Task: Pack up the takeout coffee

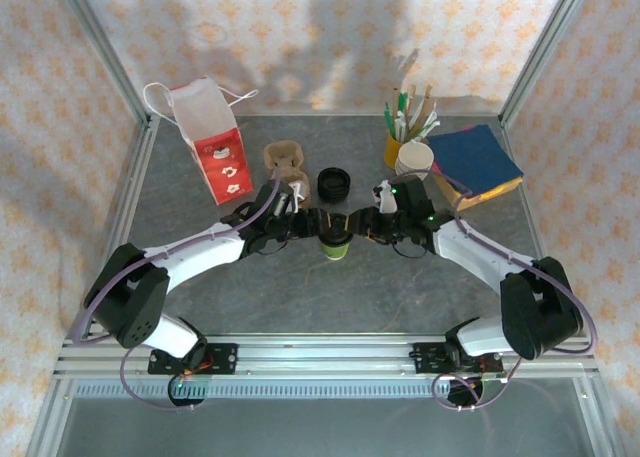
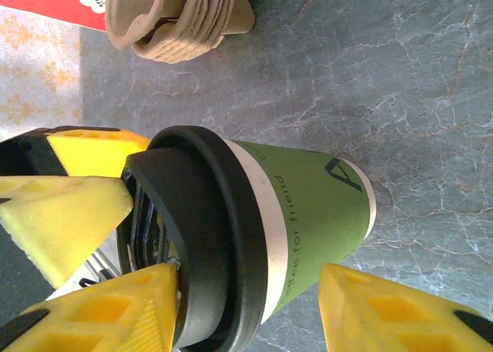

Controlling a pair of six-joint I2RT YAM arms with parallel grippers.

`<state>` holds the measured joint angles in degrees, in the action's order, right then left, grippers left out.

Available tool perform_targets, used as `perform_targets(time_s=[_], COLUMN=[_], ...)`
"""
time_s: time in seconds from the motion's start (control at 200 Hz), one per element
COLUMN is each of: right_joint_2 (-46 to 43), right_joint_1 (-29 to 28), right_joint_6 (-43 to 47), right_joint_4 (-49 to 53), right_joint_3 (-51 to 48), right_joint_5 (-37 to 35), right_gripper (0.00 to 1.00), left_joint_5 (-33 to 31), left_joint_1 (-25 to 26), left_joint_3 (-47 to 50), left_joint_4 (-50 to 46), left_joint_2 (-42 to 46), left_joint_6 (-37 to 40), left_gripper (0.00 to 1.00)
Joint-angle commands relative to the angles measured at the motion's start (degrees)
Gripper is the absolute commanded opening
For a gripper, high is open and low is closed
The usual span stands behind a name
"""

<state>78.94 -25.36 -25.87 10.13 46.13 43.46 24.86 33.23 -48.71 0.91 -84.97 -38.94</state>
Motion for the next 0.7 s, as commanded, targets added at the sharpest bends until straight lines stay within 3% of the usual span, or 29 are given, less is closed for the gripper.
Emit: perform_targets(time_s=[0.0, 0.42, 0.696], right_joint_2=[1.7, 2.5, 3.6], right_joint_1=[-0.3, -0.2, 0.5], right_joint_6=[0.0, 0.1, -2.5], right_joint_4=[0.6, 2.6, -2.5], right_joint_3=[1.9, -1.3, -8.8], right_joint_5=[-3.2, -6.8, -6.4], right_gripper=[0.5, 0.49, 0.49], left_joint_5=[0.5, 0.7, -0.4], left_joint_1=[-0.4, -0.4, -0.4], left_joint_3=[-0.3, 2.3, 6.0], left_joint_4=[1.4, 1.4, 2.1], left_joint_2=[-1.3, -1.3, -3.6], left_joint_6=[0.7, 0.9, 1.5], left_gripper=[0.59, 0.56, 0.54])
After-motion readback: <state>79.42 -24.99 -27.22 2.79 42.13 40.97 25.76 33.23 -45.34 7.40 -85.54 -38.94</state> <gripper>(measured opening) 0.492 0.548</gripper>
